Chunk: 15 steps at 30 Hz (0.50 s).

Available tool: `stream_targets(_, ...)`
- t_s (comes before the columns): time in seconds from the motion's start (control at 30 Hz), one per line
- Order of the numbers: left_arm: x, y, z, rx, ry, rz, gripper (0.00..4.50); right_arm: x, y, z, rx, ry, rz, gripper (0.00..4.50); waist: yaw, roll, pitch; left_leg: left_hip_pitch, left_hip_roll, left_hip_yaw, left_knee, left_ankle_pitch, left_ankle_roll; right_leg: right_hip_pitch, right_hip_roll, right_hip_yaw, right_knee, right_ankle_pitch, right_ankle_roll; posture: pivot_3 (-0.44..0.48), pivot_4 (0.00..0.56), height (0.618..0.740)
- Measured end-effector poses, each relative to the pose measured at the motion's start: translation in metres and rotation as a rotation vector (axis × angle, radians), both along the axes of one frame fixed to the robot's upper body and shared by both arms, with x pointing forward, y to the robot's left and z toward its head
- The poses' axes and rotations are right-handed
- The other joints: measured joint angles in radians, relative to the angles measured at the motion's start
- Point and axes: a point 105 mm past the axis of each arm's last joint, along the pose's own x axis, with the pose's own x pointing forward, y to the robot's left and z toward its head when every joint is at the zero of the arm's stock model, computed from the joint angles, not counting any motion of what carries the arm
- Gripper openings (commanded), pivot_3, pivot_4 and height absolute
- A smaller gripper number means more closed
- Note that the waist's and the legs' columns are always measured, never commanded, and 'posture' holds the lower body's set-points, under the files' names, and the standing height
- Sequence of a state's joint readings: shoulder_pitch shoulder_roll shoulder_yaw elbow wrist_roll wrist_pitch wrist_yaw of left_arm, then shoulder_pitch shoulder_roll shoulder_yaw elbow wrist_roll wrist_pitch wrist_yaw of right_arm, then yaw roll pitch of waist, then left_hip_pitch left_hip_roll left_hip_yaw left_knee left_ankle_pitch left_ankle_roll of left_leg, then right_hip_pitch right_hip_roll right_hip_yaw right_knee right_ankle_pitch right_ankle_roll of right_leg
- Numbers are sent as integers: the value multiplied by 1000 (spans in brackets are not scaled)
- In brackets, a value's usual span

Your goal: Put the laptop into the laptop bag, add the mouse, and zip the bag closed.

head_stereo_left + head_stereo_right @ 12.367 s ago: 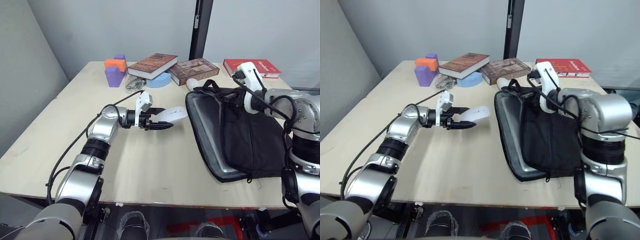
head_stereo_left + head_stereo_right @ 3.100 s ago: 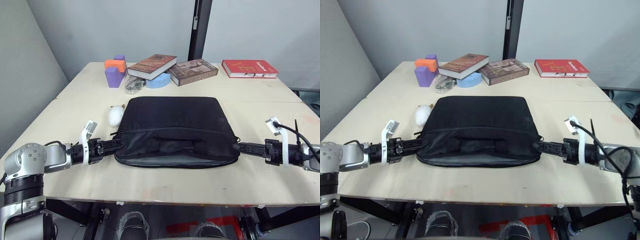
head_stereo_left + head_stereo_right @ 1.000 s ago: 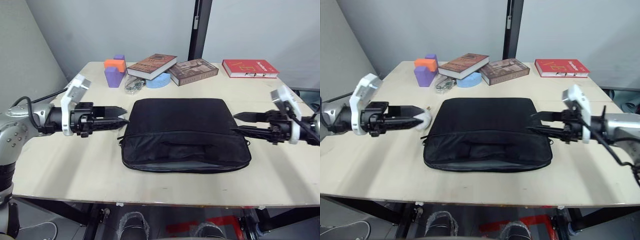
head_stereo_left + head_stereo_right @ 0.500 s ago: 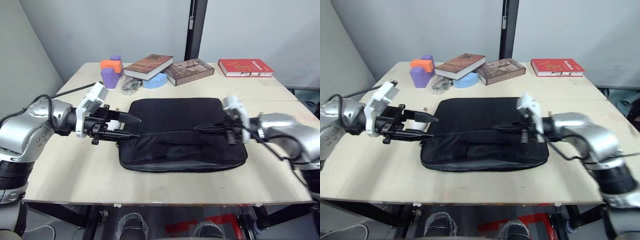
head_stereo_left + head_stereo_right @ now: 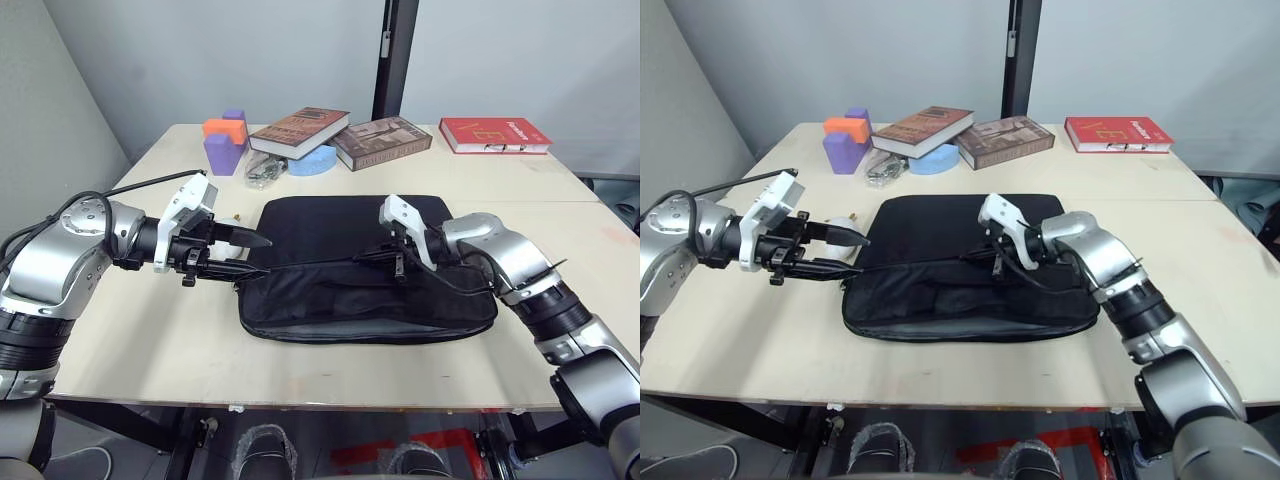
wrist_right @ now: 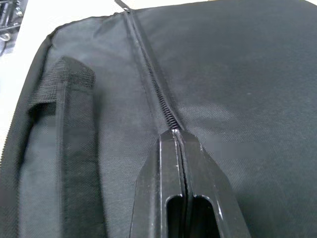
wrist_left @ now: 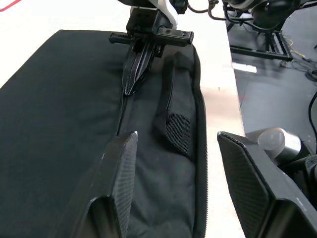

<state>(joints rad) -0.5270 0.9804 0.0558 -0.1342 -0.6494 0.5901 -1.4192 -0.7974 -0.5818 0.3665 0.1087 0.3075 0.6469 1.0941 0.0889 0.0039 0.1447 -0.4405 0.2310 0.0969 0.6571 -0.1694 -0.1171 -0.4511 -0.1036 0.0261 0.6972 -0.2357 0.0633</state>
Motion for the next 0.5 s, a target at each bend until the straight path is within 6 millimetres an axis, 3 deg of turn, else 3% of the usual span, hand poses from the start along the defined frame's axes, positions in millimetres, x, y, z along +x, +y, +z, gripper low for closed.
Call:
stream_targets(0.37,15,16,11,-136,18,143,2693,3,-1,-2,-80,-39,30,43,3,0,-5,4,0,0,1,-3,-7,2,0,1,3,0,0,0,150,707)
stream_targets(0.5,33,34,8,-216,41,297,2693,3,-1,-2,-76,-32,32,43,3,0,-6,4,0,0,2,-3,-7,2,0,1,4,0,0,0,150,707)
